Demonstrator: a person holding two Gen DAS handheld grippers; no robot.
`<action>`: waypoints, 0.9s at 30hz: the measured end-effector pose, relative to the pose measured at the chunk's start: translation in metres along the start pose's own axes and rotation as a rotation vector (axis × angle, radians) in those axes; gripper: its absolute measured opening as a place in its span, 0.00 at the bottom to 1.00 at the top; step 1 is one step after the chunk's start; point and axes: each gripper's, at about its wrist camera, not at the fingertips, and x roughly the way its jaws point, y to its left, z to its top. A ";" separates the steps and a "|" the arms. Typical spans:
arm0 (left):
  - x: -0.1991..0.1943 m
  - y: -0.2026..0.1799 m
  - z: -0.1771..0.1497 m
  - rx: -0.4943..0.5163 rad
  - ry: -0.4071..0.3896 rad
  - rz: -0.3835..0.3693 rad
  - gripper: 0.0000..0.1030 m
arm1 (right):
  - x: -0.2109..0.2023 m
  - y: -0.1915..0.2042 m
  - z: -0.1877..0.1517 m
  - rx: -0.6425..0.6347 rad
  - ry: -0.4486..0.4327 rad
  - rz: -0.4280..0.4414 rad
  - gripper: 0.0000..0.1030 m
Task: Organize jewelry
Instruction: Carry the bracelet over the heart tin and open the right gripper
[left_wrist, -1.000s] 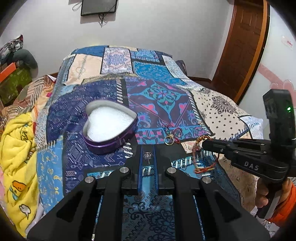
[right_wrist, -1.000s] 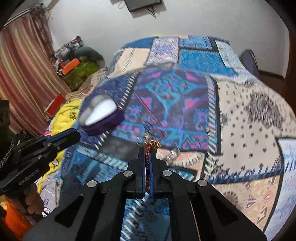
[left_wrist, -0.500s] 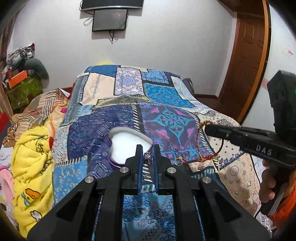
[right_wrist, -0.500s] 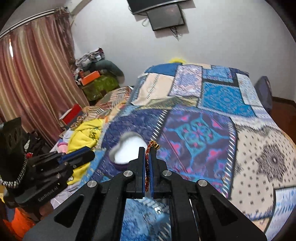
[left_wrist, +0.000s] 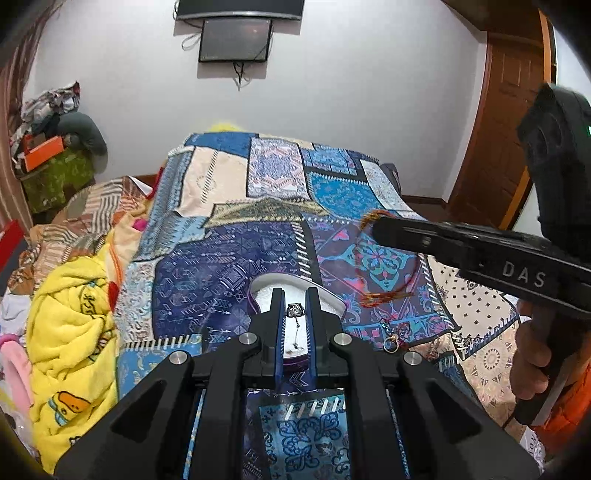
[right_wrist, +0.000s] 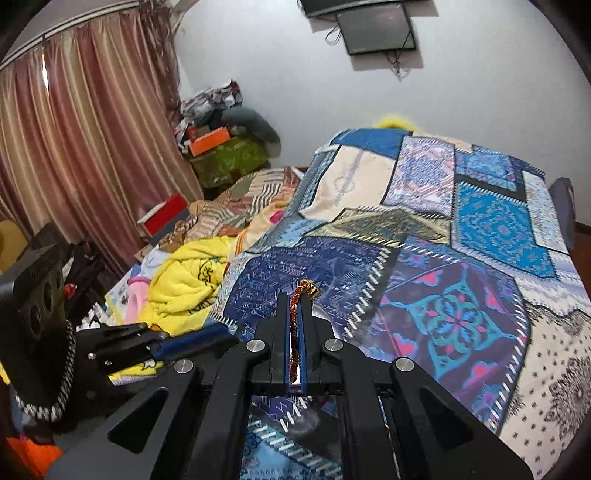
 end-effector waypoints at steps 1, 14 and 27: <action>0.005 0.000 -0.001 0.002 0.010 -0.005 0.09 | 0.005 0.000 0.000 -0.003 0.014 0.004 0.03; 0.050 -0.005 -0.015 0.041 0.108 -0.026 0.09 | 0.042 -0.005 0.003 -0.050 0.149 0.020 0.03; 0.042 0.013 -0.008 0.002 0.094 0.021 0.24 | 0.019 -0.001 0.011 -0.073 0.116 -0.027 0.40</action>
